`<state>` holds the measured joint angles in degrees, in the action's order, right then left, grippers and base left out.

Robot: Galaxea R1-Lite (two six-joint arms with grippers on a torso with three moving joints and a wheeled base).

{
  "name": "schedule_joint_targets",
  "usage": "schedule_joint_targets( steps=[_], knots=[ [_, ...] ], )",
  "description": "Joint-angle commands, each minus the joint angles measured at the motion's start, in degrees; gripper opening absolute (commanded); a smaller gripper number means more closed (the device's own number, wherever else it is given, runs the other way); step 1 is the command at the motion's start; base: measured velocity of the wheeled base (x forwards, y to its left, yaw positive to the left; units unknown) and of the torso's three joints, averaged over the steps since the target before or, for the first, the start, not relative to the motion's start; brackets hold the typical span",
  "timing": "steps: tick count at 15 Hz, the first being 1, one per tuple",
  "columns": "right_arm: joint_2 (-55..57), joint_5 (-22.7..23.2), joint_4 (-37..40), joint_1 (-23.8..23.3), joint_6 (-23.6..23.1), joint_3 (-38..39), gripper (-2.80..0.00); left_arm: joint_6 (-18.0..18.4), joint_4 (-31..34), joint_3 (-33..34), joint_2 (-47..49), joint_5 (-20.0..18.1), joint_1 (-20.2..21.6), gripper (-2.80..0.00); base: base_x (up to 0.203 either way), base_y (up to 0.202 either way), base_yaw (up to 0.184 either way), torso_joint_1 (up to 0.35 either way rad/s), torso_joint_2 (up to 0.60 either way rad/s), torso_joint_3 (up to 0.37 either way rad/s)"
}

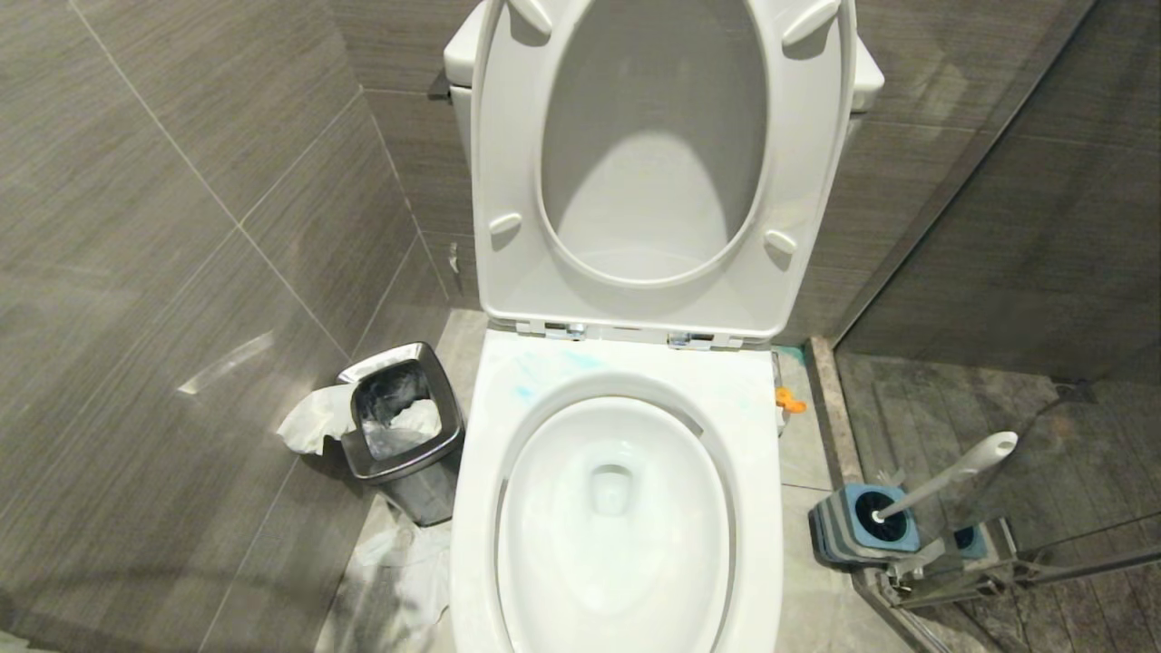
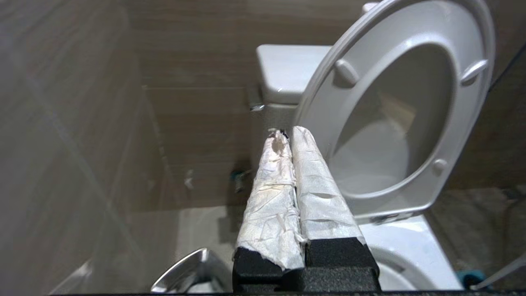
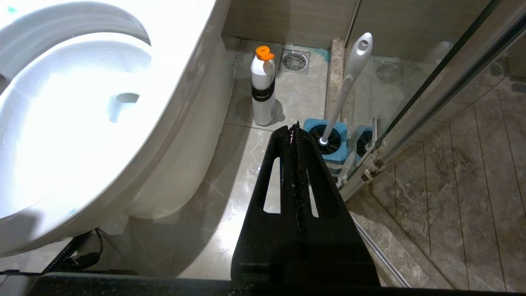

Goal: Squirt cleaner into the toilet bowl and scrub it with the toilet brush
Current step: Pour in the cleaning agent

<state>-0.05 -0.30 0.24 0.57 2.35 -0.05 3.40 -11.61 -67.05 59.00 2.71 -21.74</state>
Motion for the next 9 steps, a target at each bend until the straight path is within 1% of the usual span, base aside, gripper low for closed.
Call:
schedule_joint_targets(
  steps=[1,3,4,5,6,7,9],
  knots=[
    [0.05,-0.05,0.02,0.0,0.02,-0.04,-2.8,1.79,-0.05,7.49,-10.79,4.0,0.15,-2.8,0.0,0.0,0.0,0.0,0.0,0.0],
    [0.05,-0.05,0.02,0.04,0.02,0.02,-2.8,3.2,0.22,12.76,-17.39,8.23,0.31,-2.8,0.0,0.0,0.0,0.0,0.0,0.0],
    [0.05,-0.05,0.02,0.04,0.02,0.03,-2.8,4.14,0.51,14.61,-20.33,9.67,0.38,-2.8,0.0,0.0,0.0,0.0,0.0,0.0],
    [0.05,-0.03,0.02,0.04,0.02,-0.04,-2.8,5.82,1.32,15.6,-23.05,10.89,0.8,-2.8,0.0,0.0,0.0,0.0,0.0,0.0],
    [0.05,-0.02,0.02,0.04,0.02,-0.03,-2.8,7.91,2.73,15.99,-25.12,11.51,2.52,-2.8,0.0,0.0,0.0,0.0,0.0,0.0],
    [0.05,-0.05,0.02,0.04,0.02,-0.04,-2.8,8.76,3.79,16.09,-26.4,11.73,4.74,-2.8,0.0,0.0,0.0,0.0,0.0,0.0],
    [0.05,-0.03,0.02,0.04,0.02,0.04,-2.8,9.24,4.43,16.1,-27.95,11.7,9.06,-2.8,0.0,0.0,0.0,0.0,0.0,0.0]
  ],
)
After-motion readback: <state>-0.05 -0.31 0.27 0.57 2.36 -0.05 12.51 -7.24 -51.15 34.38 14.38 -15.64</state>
